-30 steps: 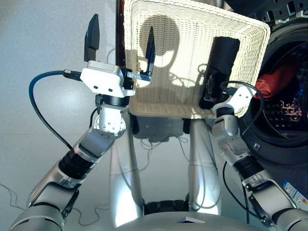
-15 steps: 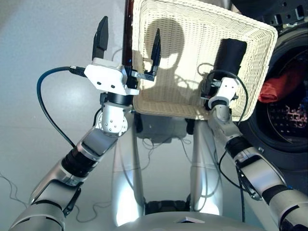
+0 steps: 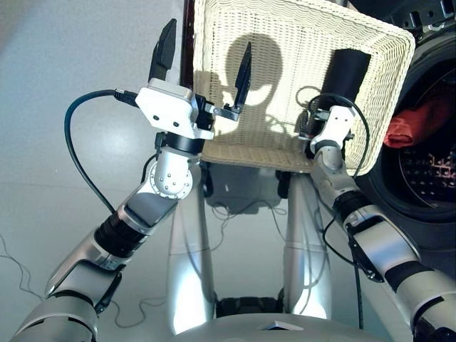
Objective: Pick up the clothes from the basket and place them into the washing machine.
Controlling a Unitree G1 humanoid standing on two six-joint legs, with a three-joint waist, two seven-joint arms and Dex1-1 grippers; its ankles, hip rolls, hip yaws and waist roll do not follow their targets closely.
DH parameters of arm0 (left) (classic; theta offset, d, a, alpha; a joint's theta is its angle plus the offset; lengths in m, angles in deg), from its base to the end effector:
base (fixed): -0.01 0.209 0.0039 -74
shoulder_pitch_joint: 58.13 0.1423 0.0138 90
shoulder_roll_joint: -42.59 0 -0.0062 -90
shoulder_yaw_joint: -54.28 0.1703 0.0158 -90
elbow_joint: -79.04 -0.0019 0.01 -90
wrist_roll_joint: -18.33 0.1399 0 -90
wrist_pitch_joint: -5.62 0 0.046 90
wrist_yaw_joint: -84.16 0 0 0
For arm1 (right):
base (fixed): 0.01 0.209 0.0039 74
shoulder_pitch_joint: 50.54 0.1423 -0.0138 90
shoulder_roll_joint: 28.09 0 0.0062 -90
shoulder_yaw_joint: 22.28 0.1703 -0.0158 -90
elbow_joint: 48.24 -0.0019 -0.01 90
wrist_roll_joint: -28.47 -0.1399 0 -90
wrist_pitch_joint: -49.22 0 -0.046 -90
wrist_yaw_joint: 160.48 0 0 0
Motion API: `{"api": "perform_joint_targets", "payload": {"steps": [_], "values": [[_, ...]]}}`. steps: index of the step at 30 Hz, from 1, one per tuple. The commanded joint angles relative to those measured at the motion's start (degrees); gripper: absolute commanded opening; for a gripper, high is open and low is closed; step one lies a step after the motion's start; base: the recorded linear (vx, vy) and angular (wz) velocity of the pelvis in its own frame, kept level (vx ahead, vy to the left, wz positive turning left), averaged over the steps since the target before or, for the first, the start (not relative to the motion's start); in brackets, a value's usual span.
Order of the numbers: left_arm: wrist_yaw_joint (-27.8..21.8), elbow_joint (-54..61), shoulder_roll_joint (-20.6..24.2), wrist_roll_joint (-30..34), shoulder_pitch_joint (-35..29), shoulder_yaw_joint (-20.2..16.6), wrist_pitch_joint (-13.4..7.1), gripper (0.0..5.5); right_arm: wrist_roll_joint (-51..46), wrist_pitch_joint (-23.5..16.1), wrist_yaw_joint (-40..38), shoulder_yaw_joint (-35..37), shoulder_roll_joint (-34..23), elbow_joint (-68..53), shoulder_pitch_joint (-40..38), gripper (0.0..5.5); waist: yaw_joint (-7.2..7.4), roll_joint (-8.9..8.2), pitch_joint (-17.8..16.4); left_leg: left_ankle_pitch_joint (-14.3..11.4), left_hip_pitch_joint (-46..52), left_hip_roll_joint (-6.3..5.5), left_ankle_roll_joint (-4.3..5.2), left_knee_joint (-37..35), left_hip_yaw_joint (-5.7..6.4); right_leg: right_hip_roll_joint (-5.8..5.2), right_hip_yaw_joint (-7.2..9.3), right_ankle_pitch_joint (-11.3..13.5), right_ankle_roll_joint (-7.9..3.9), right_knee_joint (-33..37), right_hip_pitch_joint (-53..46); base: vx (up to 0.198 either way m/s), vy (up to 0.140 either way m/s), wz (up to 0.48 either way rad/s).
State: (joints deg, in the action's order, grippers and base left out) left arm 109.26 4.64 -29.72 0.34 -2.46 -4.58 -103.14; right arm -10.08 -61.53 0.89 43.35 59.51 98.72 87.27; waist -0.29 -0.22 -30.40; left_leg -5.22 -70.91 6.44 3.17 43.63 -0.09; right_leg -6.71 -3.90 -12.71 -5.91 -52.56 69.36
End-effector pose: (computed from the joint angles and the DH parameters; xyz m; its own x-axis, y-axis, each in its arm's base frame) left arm 0.2276 0.0996 0.2052 0.5645 -0.3202 0.7608 0.2796 0.9414 0.1887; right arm 0.3290 -0.1589 0.1057 0.9735 -0.2084 0.0938 0.2015 0.9764 0.0777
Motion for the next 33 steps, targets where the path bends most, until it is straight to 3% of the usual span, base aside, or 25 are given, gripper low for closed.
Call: {"api": "perform_joint_targets", "payload": {"steps": [1, 3, 4, 5, 6, 7, 8, 10, 14, 15, 19, 21, 24, 26, 27, 28, 29, 33], "values": [[-0.8, 5.9, -1.4, 0.5, -1.6, 1.8, -2.4, 5.5, -5.9, 5.2, -3.2, 6.4, -4.5, 11.6, 3.9, 0.0, -1.65, 6.63, 0.6, -3.3, 1.2, 0.25, 0.57, 3.4, -3.04, 0.54, 1.48, 3.9, 1.02, 3.0, 3.4, 0.0, 0.0, 0.0], [-1.0, 5.9, -1.6, 0.3, -1.3, 2.2, -2.4, 5.5, -6.4, 5.2, -3.0, 6.5, -4.3, 12.2, 3.4, 0.0, -1.66, 6.59, 0.6, -4.8, 2.4, 0.19, 0.87, 3.8, -2.73, 0.59, 1.41, 2.4, 0.8, 2.3, 2.3, 0.039, -0.002, 0.006], [-1.0, 6.0, -1.5, 0.3, -1.8, 1.9, -2.4, 5.5, -6.3, 5.3, -2.9, 6.6, -4.4, 12.2, 3.9, 0.0, -1.6, 6.54, 0.6, -3.5, 1.2, 0.3, 0.61, 3.4, -2.96, 0.55, 1.52, 3.8, 0.99, 3.1, 3.3, 0.077, -0.005, -0.047], [-1.1, 6.0, -1.5, 0.3, -1.5, 2.1, -2.4, 5.5, -5.9, 5.2, -2.9, 6.3, -4.3, 12.0, 3.3, 0.0, -1.53, 6.43, 0.6, -4.9, 2.4, 0.29, 0.9, 3.9, -2.68, 0.61, 1.43, 2.4, 0.8, 2.5, 2.2, -0.058, -0.003, -0.062], [-1.0, 6.1, -1.3, 0.4, -1.8, 1.7, -2.4, 5.5, -5.5, 4.9, -3.1, 6.1, -4.3, 11.5, 3.5, 0.0, -1.37, 6.34, 0.6, -3.6, 1.3, 0.44, 0.63, 3.5, -2.95, 0.62, 1.57, 3.7, 0.97, 3.2, 3.2, 0.091, -0.002, -0.092], [-1.0, 6.0, -1.4, 0.3, -1.3, 2.0, -2.4, 5.5, -5.5, 5.0, -3.1, 6.1, -4.2, 11.6, 3.0, 0.0, -1.4, 6.32, 0.6, -5.3, 2.7, 0.37, 0.99, 4.1, -2.68, 0.63, 1.45, 2.0, 0.75, 2.3, 1.9, -0.06, 0.003, -0.107], [-0.9, 6.1, -1.2, 0.5, -1.7, 1.5, -2.4, 5.5, -5.3, 4.5, -3.4, 6.0, -4.3, 10.8, 3.3, 0.0, -1.22, 6.19, 0.6, -3.6, 1.3, 0.45, 0.65, 3.5, -2.93, 0.63, 1.61, 3.7, 1.0, 3.3, 3.1, 0.0, 0.0, 0.0], [-0.7, 6.5, -1.0, 0.5, -1.5, 0.8, -2.4, 5.5, -5.2, 3.1, -4.3, 5.8, -4.1, 8.2, 2.3, 0.0, -0.84, 5.79, 0.6, -3.3, 1.2, 0.46, 0.68, 3.2, -2.8, 0.68, 1.57, 3.8, 1.01, 3.5, 3.2, -0.039, -0.001, -0.022], [0.2, 7.2, -0.6, 1.2, -0.5, -0.8, -2.3, 5.5, -3.5, -0.2, -5.3, 4.7, -4.7, -4.8, -3.4, 0.0, 0.31, 4.56, 0.6, -3.3, 1.4, 0.42, 0.72, 2.8, -2.68, 0.77, 1.57, 3.7, 1.03, 3.7, 3.0, 0.027, 0.0, 0.017], [0.8, 7.3, -0.3, 1.9, 0.9, -1.5, -2.3, 5.5, -2.9, -2.4, -5.7, 5.1, -5.6, -12.9, -8.1, 0.0, 1.05, 3.72, 0.6, -4.9, 2.6, 0.48, 1.05, 3.1, -2.34, 0.88, 1.55, 2.1, 0.77, 3.1, 1.9, 0.105, 0.005, 0.038], [2.0, 7.8, 0.6, 3.2, 2.1, -2.7, -2.1, 5.5, -2.0, -4.7, -6.6, 7.0, -6.4, -24.4, -15.3, 0.0, 2.09, 2.42, 0.6, -4.9, 2.9, 0.37, 0.95, 2.7, -2.28, 0.93, 1.44, 2.3, 0.65, 3.5, 1.7, 0.025, 0.001, 0.01], [2.7, 8.3, 1.4, 3.9, 3.3, -4.1, -2.0, 5.5, -2.8, -6.8, -4.1, 8.9, -8.1, -35.8, -22.9, 0.0, 3.13, 1.13, 0.6, -5.1, 2.8, 0.43, 0.88, 2.9, -2.04, 1.1, 1.48, 2.1, 0.44, 3.6, 1.7, 0.0, 0.0, 0.0], [3.3, 9.0, 1.7, 4.2, 4.1, -4.7, -2.3, 5.5, -3.3, -8.9, -4.3, 12.1, -8.5, -40.6, -26.4, 0.0, 3.43, 0.6, 0.6, -5.1, 2.9, 0.37, 0.84, 2.8, -2.01, 1.13, 1.47, 2.1, 0.3, 3.5, 1.6, 0.0, 0.0, 0.0], [4.8, 9.5, 2.4, 4.8, 4.9, -5.5, -2.4, 5.5, -3.6, -13.0, -8.8, 17.5, -6.4, -42.2, -29.0, 0.0, 4.07, 0.3, 0.6, -5.3, 2.7, 0.34, 0.74, 3.0, -1.89, 1.18, 1.38, 2.1, 0.21, 3.4, 1.8, 0.0, 0.0, 0.0], [4.9, 9.6, 2.5, 4.9, 4.9, -5.3, -2.4, 5.5, -3.4, -13.0, -9.0, 17.5, -6.2, -42.3, -29.1, 0.0, 3.98, 0.26, 0.6, -5.3, 2.8, 0.34, 0.73, 3.1, -1.89, 1.18, 1.38, 2.0, 0.21, 3.4, 1.7, -0.087, 0.02, -0.005], [5.2, 9.8, 2.9, 5.0, 4.4, -5.9, -2.6, 5.5, -2.9, -13.7, -10.6, 19.3, -5.9, -42.4, -28.7, 0.0, 4.16, 0.18, 0.6, -3.3, 1.2, 0.29, 0.4, 2.3, -2.21, 1.21, 1.37, 4.0, 0.45, 4.4, 3.2, -0.086, 0.021, -0.034], [6.4, 10.2, 3.2, 5.5, 4.6, -6.5, -2.8, 5.5, 0.3, -15.5, -16.0, 22.9, -4.8, -42.4, -29.5, 0.0, 4.42, 0.19, 0.6, -3.4, 1.3, 0.26, 0.39, 2.4, -2.22, 1.24, 1.31, 3.9, 0.37, 4.3, 3.2, -0.086, 0.021, -0.047], [8.1, 10.9, 3.2, 5.8, 4.6, -6.1, -3.3, 5.5, 2.9, -16.1, -25.6, 28.3, -3.7, -37.0, -29.2, 0.0, 4.51, 0.26, 0.6, -3.8, 1.4, 0.24, 0.34, 2.5, -1.98, 1.24, 1.37, 3.7, 0.37, 4.3, 2.8, 0.016, 0.004, -0.005]]}}
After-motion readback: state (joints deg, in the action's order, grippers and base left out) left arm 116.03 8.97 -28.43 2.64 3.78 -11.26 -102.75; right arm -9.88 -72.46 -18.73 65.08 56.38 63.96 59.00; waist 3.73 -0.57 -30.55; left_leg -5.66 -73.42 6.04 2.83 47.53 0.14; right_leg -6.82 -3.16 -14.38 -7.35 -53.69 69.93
